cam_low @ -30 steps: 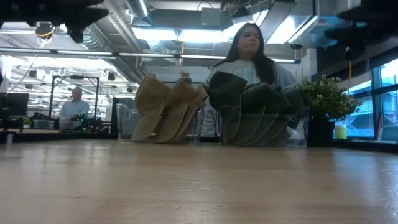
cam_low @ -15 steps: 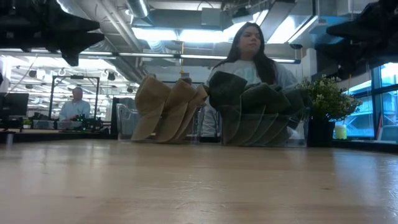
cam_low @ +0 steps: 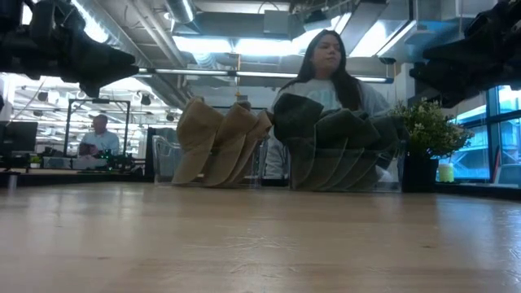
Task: Pick & Place hat
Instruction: Return to Home Position
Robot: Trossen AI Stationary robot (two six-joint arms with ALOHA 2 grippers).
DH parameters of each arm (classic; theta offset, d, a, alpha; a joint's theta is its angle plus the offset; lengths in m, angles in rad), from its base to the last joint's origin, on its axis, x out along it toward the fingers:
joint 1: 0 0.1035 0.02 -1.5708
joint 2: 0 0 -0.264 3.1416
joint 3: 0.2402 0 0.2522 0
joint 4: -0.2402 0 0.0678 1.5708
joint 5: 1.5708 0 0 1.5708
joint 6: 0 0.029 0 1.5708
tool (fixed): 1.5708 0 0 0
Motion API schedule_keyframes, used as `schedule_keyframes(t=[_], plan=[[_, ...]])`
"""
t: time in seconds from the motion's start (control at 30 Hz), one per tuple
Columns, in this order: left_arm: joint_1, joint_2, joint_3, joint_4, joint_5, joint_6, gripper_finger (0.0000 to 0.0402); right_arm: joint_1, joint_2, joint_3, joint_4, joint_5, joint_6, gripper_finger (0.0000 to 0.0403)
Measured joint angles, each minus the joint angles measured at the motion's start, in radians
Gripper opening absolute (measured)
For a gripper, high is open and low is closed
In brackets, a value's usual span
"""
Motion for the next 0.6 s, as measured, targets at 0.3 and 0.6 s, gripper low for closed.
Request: schedule_keyframes(t=[0.3, 0.6], plan=[[0.0, 0.001, 0.0, 0.004, 0.019, 0.036, 0.0152, 0.0, 0.0, 0.0, 0.0, -0.002, 0.003, 0.021], [0.0, 0.001, 0.0, 0.004, 0.019, 0.037, 0.0152, 0.0, 0.0, 0.0, 0.0, -0.003, 0.002, 0.021]])
